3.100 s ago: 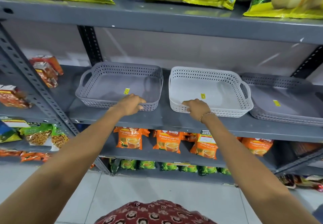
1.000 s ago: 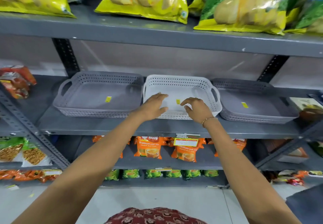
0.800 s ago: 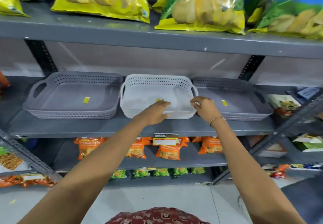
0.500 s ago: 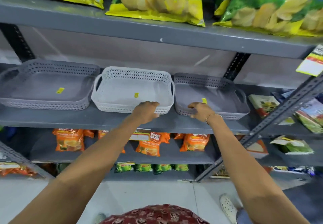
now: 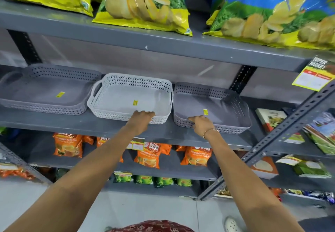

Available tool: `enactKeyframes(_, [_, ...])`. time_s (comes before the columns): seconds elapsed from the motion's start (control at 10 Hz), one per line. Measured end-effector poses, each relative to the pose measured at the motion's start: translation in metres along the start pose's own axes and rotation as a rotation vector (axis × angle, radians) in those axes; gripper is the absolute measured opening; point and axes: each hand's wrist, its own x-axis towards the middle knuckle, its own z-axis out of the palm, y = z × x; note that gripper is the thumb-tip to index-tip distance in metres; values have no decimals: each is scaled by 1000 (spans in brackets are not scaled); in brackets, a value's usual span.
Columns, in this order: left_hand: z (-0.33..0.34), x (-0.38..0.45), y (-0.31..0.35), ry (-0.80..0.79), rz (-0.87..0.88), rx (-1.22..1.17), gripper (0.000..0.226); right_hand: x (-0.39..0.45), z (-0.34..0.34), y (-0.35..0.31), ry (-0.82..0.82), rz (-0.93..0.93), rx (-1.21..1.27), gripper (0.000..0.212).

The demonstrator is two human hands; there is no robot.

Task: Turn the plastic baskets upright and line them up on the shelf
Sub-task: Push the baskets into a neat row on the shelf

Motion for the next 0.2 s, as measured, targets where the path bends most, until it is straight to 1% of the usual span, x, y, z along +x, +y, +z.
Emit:
enactKeyframes(0.1, [-4,-8,1,-33,0,-39,39,-13,-4,-2,-23,-22,26,51])
enactKeyframes(0.2, [-12,0,-4,5,-1,-243,43,-9,-16,-2,-12,-17,129,44])
